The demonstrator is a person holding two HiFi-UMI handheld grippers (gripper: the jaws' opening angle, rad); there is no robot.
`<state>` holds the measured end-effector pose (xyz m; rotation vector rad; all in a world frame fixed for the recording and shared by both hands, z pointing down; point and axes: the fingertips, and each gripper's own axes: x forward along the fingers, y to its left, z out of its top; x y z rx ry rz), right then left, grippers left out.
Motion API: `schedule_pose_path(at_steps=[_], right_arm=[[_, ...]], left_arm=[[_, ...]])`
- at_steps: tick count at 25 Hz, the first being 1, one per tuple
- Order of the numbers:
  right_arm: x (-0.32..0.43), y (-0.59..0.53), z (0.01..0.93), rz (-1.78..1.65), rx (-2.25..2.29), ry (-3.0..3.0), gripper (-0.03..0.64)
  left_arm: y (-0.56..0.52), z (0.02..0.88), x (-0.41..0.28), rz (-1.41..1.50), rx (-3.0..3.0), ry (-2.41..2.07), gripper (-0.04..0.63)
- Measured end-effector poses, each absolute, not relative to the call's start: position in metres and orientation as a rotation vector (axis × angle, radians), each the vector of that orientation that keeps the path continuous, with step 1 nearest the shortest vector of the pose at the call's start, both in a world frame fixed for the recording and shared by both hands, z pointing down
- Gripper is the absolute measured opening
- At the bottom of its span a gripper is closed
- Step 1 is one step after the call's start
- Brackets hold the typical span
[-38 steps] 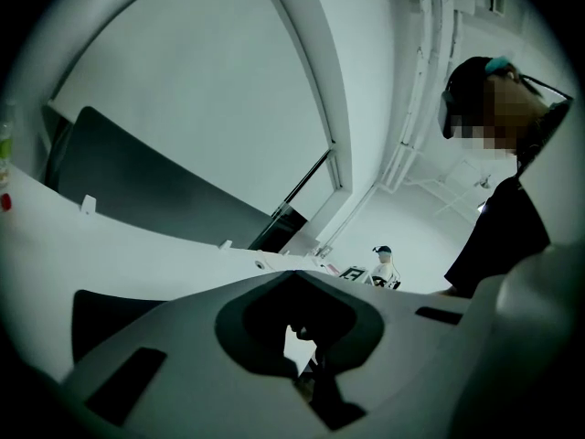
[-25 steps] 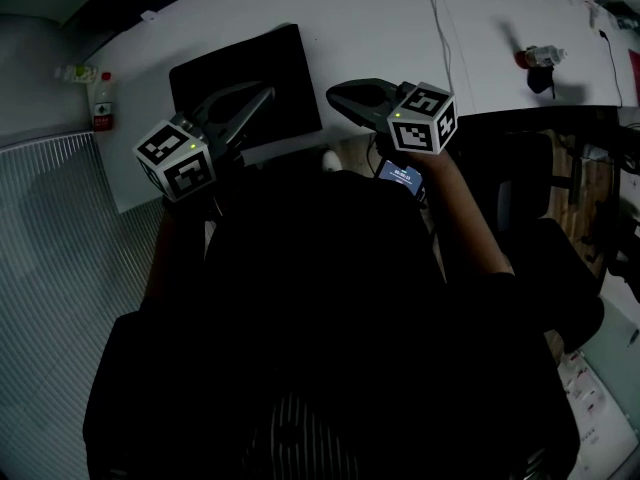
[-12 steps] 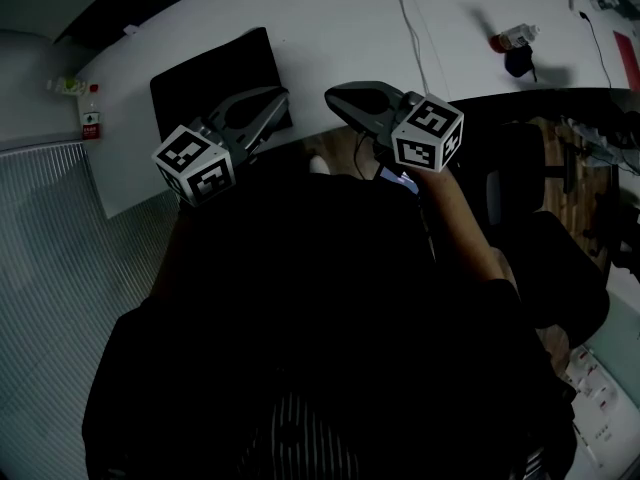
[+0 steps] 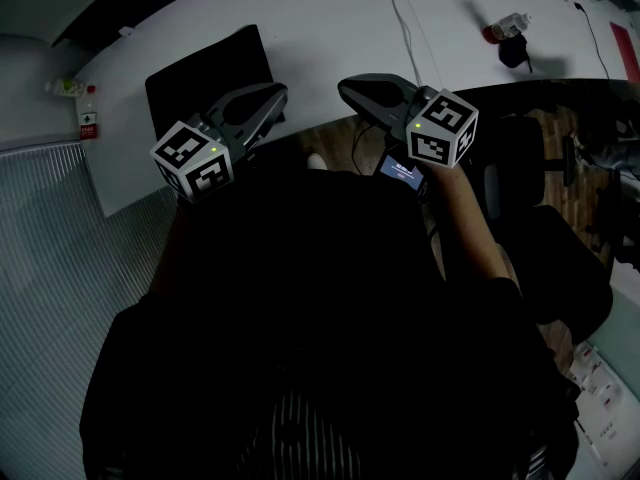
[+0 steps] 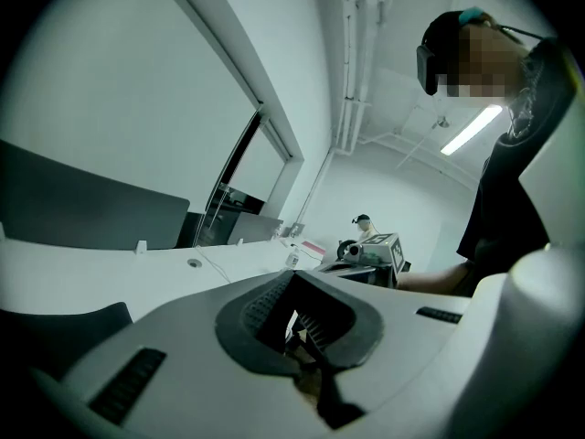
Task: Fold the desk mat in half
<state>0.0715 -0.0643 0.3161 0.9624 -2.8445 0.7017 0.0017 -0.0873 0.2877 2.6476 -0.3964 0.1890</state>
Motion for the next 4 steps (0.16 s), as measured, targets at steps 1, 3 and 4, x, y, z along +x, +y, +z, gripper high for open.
schedule_pose_path(at_steps=[1, 3, 4], right_arm=[[0.0722, -0.0646, 0.3159, 0.701, 0.965, -2.844, 0.003], [0.0745, -0.0641, 0.314, 0.7, 0.967, -2.846, 0.003], [0.0756, -0.0636, 0.3127, 0.7, 0.968, -2.847, 0.003]], left_arm=[[-0.088, 0.2875, 0.0012, 0.19, 2.648, -0.396, 0.006], [-0.0876, 0.2862, 0.0013, 0.195, 2.654, -0.392, 0.006], [-0.0871, 0.2854, 0.0014, 0.199, 2.658, -0.39, 0.006]])
